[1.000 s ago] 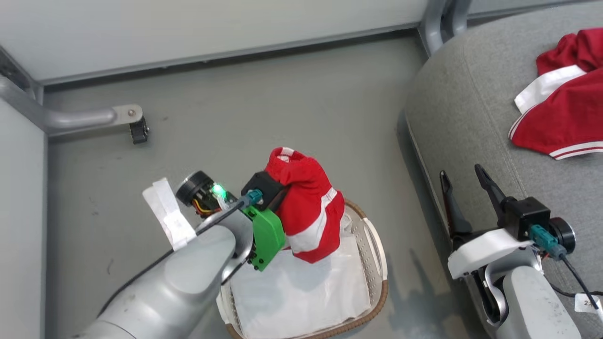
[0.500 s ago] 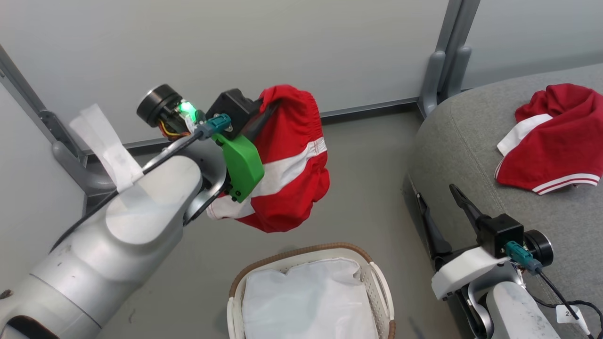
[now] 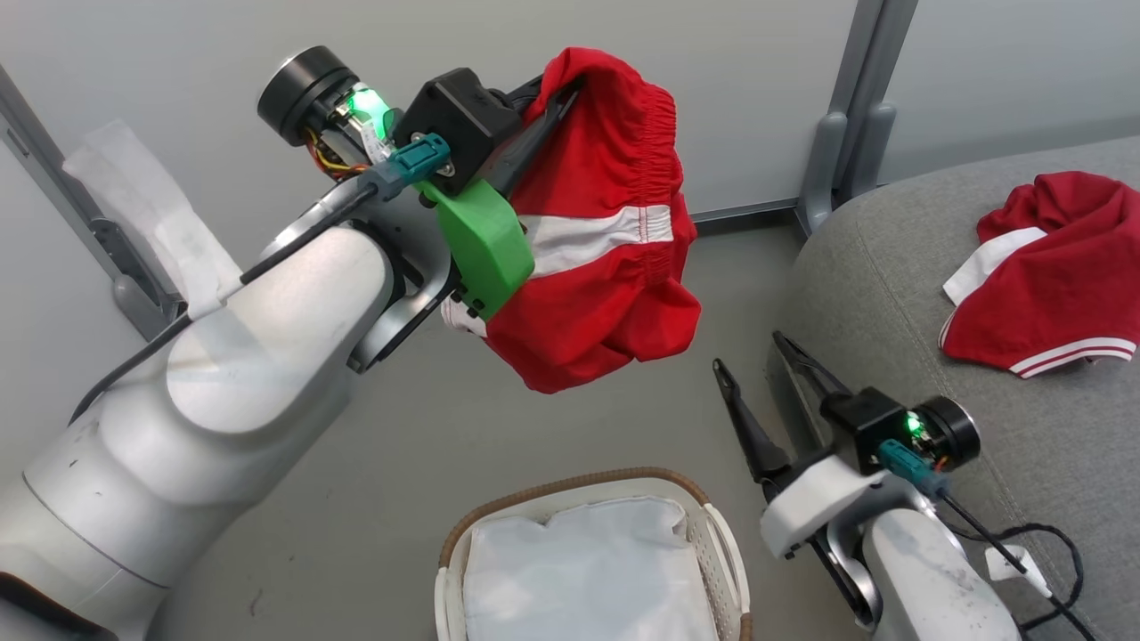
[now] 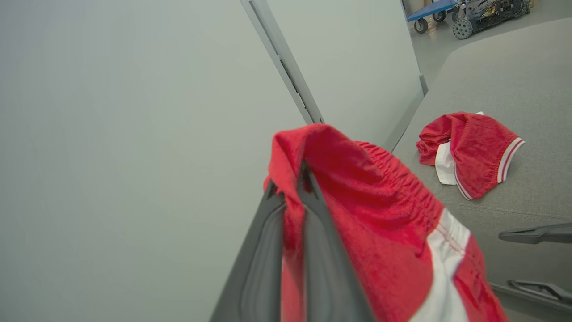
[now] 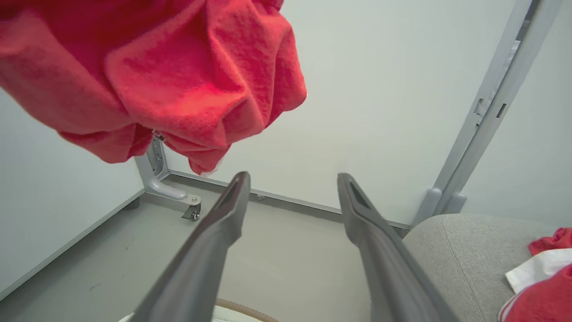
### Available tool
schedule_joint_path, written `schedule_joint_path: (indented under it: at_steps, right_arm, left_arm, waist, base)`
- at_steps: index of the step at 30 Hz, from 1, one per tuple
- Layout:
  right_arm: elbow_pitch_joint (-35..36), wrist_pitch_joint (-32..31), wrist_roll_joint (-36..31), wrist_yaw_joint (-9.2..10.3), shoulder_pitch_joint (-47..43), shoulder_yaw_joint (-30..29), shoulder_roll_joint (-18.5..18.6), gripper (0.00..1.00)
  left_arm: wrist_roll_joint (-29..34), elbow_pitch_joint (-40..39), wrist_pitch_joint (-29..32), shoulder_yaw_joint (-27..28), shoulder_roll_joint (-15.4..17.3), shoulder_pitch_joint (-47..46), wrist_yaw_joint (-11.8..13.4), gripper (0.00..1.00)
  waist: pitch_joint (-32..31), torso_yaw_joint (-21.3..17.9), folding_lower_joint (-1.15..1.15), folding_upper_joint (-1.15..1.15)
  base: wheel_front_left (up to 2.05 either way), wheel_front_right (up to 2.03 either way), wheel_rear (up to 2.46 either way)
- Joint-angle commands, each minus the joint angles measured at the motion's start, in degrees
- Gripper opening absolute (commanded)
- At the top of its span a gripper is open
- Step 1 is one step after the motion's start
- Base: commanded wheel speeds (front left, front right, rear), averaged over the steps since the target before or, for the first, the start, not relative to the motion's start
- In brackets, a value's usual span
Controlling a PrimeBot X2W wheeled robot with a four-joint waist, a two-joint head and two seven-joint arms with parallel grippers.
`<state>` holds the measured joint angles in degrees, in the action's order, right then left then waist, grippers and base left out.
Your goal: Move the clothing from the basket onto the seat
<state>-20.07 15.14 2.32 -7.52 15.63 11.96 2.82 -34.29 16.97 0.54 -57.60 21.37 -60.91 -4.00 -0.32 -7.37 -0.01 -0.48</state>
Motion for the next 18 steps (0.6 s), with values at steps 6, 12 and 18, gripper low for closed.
schedule_joint_path:
  at_steps: [6, 12, 18]
  right_arm:
    - [-2.04, 0.02, -0.69, 0.06, 5.33, 5.01, 0.17, 1.00]
    - [-3.86, 0.02, -2.03, 0.06, 8.99, 8.50, 0.17, 1.00]
    - [-0.94, 0.02, -3.45, 0.06, 10.78, 10.66, 0.15, 1.00]
  left_arm:
    - [0.01, -2.71, 0.97, 0.02, -0.39, -1.80, 1.05, 0.00]
    - [-0.05, -3.55, 1.25, -0.44, -0.73, -2.22, 1.13, 0.00]
    - [-0.01, -4.49, 1.41, -0.88, -0.86, -2.15, 1.34, 0.00]
  waist:
    - [0.24, 0.44, 0.01, 0.48]
    - [0.36, 1.04, 0.01, 0.48]
    - [0.54, 1.37, 0.01, 0.48]
  base:
    - [0.00, 0.00, 0.00]
    - [0.00, 0.00, 0.00]
    - [0.00, 0.00, 0.00]
